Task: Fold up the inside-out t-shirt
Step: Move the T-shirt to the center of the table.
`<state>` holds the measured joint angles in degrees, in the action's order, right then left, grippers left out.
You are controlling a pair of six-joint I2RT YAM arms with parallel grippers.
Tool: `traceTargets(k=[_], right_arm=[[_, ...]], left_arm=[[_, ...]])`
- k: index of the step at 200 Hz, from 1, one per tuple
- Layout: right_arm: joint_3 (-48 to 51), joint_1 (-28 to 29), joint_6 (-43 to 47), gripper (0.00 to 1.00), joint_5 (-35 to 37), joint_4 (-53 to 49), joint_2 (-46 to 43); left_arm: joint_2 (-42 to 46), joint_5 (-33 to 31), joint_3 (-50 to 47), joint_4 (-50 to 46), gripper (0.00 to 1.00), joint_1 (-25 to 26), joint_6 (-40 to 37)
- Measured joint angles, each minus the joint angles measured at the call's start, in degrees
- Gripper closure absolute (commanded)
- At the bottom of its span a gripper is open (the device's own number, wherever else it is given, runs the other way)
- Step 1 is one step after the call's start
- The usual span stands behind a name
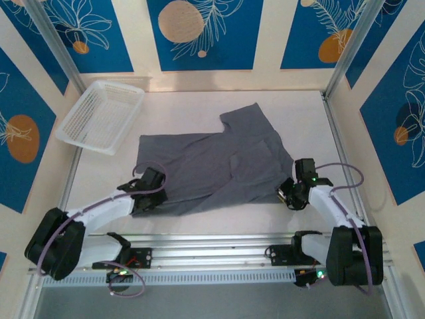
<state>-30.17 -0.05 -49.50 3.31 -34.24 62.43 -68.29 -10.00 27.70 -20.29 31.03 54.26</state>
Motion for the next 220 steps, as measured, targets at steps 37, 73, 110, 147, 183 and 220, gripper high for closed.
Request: traceTargets(k=[37, 73, 110, 147, 183, 220], right_arm=[[-19.82, 1.20, 9.77, 0.65, 1.22, 2.73, 7.02], [-45.81, 1.22, 20.90, 0.59, 5.33, 4.83, 31.87], [-67.43, 1.25, 29.00, 0.54, 10.69, -0.52, 54.49], [-84.35, 2.64, 35.52, 0.53, 14.36, -8.85, 70.53], [-91.45, 4.35, 39.15, 0.52, 14.62, -14.36, 77.46], [-97.26, 4.57, 41.24, 0.54, 12.61, -17.99, 81.07]], left_arm=[[3.63, -7.69, 6.84, -4.57, 0.37, 0.28, -4.55], [0.81, -11.91, 18.99, -1.79, 0.37, 0.13, -14.58], [0.28, -7.21, 19.74, 2.58, 0.35, -0.33, -23.58], [0.04, -2.75, 17.81, 4.74, 0.32, -0.57, -27.67], [-0.11, -1.07, 16.37, 5.05, 0.29, -0.76, -28.76], [-1.20, -0.92, 16.37, 5.38, 0.28, -1.20, -29.35]])
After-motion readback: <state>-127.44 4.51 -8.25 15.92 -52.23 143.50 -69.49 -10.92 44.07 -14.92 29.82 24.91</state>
